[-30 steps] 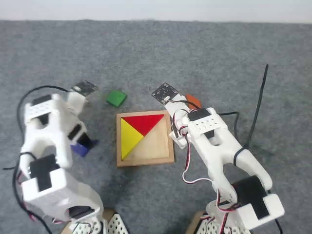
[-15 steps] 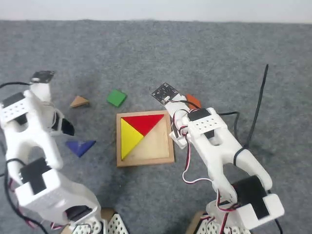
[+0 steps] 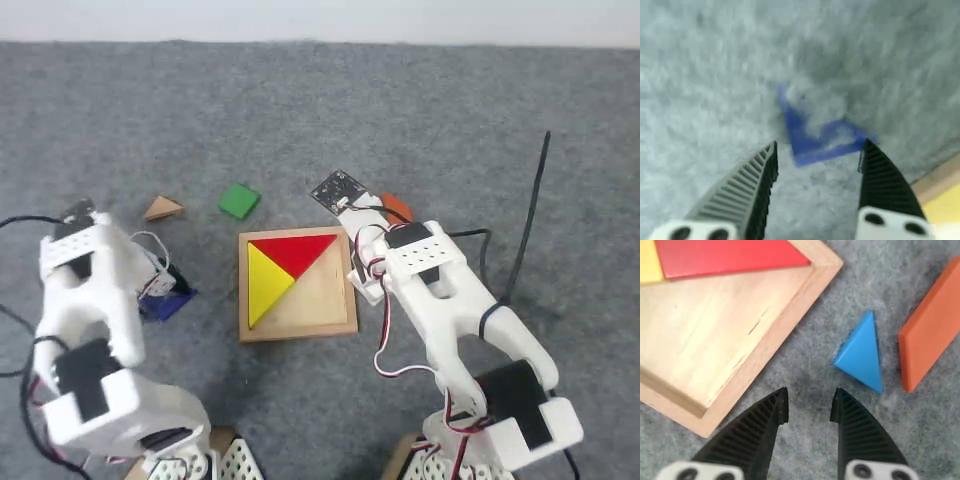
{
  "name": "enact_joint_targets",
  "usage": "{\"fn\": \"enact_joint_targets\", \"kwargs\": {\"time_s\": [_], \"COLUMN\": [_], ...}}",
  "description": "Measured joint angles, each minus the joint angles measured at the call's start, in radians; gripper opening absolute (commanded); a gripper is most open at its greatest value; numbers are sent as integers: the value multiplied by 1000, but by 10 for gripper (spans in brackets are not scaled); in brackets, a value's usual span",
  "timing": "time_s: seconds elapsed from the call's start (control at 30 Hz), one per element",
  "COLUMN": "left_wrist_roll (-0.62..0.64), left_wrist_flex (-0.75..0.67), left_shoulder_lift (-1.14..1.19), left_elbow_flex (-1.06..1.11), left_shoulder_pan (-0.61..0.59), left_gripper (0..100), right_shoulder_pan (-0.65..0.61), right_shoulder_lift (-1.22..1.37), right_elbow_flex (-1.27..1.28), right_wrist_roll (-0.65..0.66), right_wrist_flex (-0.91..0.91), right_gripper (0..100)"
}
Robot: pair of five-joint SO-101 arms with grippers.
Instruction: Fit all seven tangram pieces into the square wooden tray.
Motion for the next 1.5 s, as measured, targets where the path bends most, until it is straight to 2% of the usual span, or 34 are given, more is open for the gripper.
{"fn": "enact_joint_targets", "kwargs": {"time_s": [0.13, 0.3, 0.47, 0.77, 1.1, 1.2, 1.33, 1.5], "left_wrist_roll": [46, 46, 46, -35, -439, -509, -450, -341], "left_wrist_flex": [-20, -8, -2, 2, 60, 133, 239, 288], "left_shoulder_lift": [61, 120, 129, 130, 201, 206, 206, 140], "left_elbow_flex": [-5, -54, -66, -106, -262, -298, -307, -293], "left_shoulder_pan": [-5, -2, 15, 43, 54, 54, 54, 54], "left_gripper": [246, 243, 138, 124, 124, 124, 125, 187], "right_shoulder_pan": [0, 2, 0, 0, 0, 0, 0, 0], "right_shoulder_lift": [61, 89, 89, 89, 89, 89, 89, 89], "right_elbow_flex": [0, 2, 2, 2, 2, 2, 2, 2], "right_wrist_roll": [0, 0, 0, 0, 0, 0, 0, 0], "right_wrist_flex": [-55, -72, -72, -72, -72, -72, -72, -72], "right_gripper": [155, 155, 155, 155, 155, 155, 155, 155]}}
